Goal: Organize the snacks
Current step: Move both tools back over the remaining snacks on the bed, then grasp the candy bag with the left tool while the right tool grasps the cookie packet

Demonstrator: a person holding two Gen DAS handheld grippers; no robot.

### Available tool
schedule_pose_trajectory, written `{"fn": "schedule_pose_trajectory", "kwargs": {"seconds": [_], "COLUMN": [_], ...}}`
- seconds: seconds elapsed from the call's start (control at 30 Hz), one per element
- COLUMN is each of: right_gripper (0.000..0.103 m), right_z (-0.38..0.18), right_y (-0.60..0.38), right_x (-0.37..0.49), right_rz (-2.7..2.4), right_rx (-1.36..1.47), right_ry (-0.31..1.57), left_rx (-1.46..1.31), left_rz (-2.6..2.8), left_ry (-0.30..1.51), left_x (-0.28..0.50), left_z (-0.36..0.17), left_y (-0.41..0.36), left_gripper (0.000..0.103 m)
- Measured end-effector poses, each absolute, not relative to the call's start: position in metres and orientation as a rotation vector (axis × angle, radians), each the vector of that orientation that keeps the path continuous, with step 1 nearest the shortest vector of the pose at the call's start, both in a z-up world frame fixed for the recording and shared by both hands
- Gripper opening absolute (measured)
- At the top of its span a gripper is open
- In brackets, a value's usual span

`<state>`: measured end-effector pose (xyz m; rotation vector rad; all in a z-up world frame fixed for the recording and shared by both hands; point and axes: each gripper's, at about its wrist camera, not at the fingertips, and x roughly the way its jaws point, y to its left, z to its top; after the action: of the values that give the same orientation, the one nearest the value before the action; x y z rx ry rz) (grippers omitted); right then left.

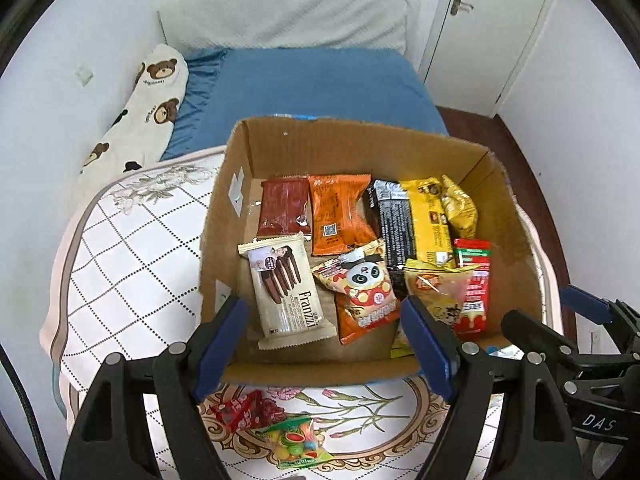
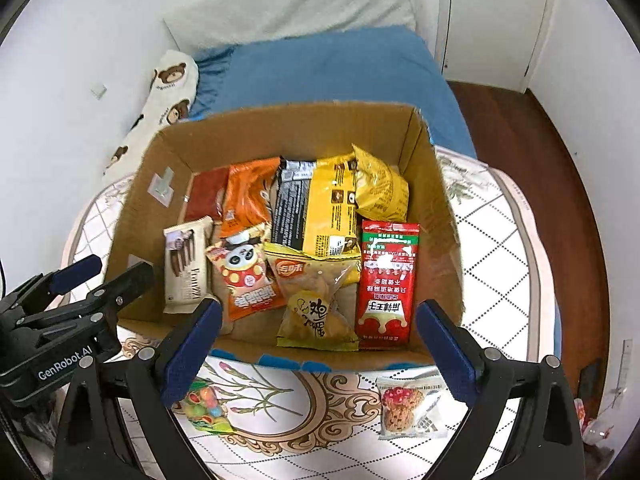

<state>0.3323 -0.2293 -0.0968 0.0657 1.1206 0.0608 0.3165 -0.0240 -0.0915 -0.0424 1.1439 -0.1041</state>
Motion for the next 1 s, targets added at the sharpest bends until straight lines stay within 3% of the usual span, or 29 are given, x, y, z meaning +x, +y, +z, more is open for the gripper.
{"fn": "schedule_pose_trajectory", "kwargs": {"seconds": [0.2, 0.33, 0.7, 1.0], "right_gripper": [0.100, 0.100, 0.100, 0.103], "right_z": [-0.076, -0.087, -0.285, -0.344], "right_y": [-0.227, -0.232, -0.265, -0.256], "right_x": [0.306, 0.278, 0.198, 0.203], "right_rz": [0.083, 0.095, -0.014, -0.096], "right_rx": [0.098, 0.114, 0.243, 0.214], "right_ry": [1.074, 1.097, 1.519, 1.582], "left_rx": [-0.051, -0.050, -0.110, -0.168], "left_rz": [-0.107, -0.084, 0.043, 0.100], "left_ry": [1.095, 1.127, 1.529, 1.611], "left_x": [0.293, 0.265, 0.190, 0.193], "left_z": [-0.068, -0.081, -0.249, -0.290], "left_y": [-0.022, -0.019, 0.012, 0.021], "left_gripper": [0.079, 0.079, 0.079, 0.079]}}
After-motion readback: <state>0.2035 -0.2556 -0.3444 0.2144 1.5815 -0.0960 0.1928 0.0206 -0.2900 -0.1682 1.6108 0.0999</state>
